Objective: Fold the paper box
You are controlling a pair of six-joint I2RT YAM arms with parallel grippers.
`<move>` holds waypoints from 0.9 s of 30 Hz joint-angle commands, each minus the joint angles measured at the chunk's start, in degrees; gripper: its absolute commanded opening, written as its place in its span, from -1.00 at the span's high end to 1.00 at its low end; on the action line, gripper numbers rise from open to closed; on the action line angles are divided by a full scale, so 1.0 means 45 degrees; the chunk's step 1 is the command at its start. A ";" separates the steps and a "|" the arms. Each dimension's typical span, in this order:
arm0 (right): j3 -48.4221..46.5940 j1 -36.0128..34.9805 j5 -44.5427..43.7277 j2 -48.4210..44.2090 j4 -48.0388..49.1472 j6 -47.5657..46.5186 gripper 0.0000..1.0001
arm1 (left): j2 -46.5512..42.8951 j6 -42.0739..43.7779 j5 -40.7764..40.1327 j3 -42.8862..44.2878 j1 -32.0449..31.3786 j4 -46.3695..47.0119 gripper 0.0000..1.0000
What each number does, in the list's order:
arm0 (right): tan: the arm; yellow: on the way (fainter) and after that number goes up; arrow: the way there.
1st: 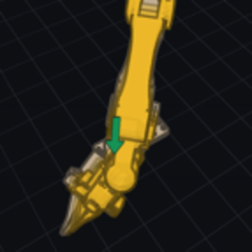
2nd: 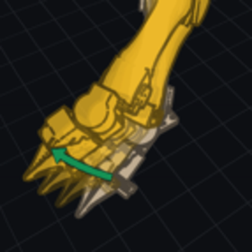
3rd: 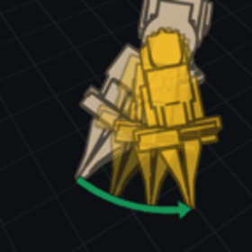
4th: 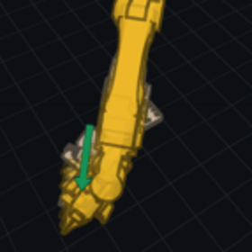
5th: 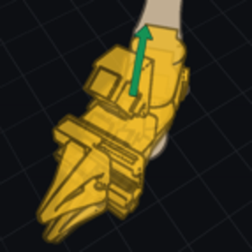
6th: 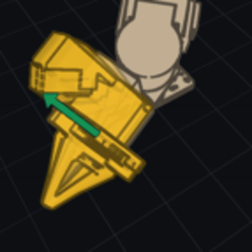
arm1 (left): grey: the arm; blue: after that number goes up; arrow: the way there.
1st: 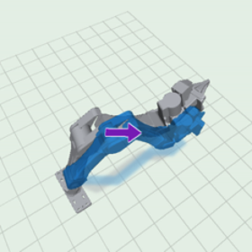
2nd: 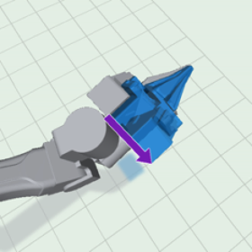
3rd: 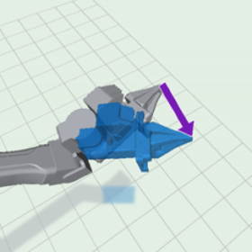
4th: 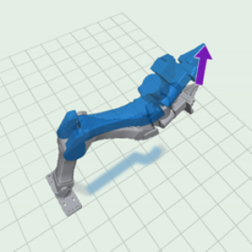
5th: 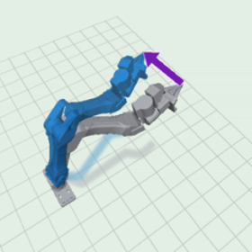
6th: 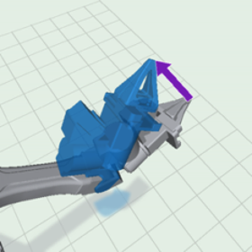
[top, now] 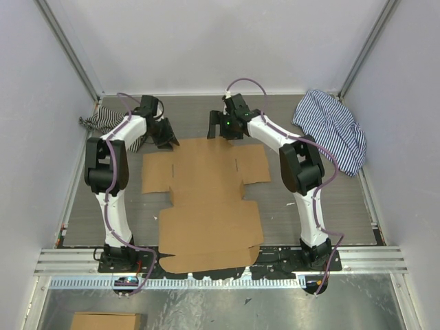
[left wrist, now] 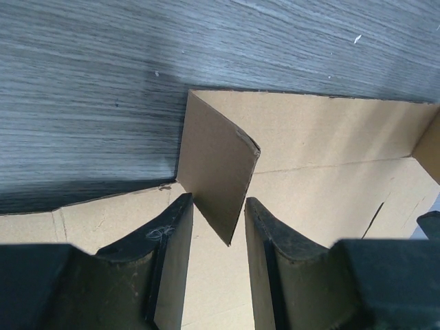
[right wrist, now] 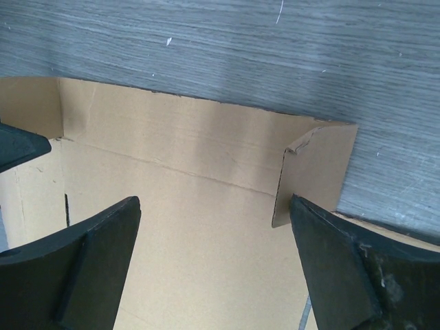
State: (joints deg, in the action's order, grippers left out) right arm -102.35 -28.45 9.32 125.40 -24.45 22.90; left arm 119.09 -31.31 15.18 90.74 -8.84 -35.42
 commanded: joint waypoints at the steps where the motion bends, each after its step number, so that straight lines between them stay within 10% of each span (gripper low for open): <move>1: -0.0791 -0.0118 0.0288 0.0127 0.0366 0.0185 -0.89 | -0.0678 -0.0034 0.0371 -0.0056 -0.0086 0.0275 0.14; 27: -0.0926 -0.0261 0.0090 0.0465 0.0283 -0.0106 -0.88 | -0.0550 0.0289 -0.0656 0.1406 0.0090 -0.0486 0.09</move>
State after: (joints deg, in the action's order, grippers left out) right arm -104.57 -28.99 9.47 128.05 -24.45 22.83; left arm 118.63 -30.48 12.36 95.29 -8.78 -37.54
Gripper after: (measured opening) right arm 0.939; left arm 0.453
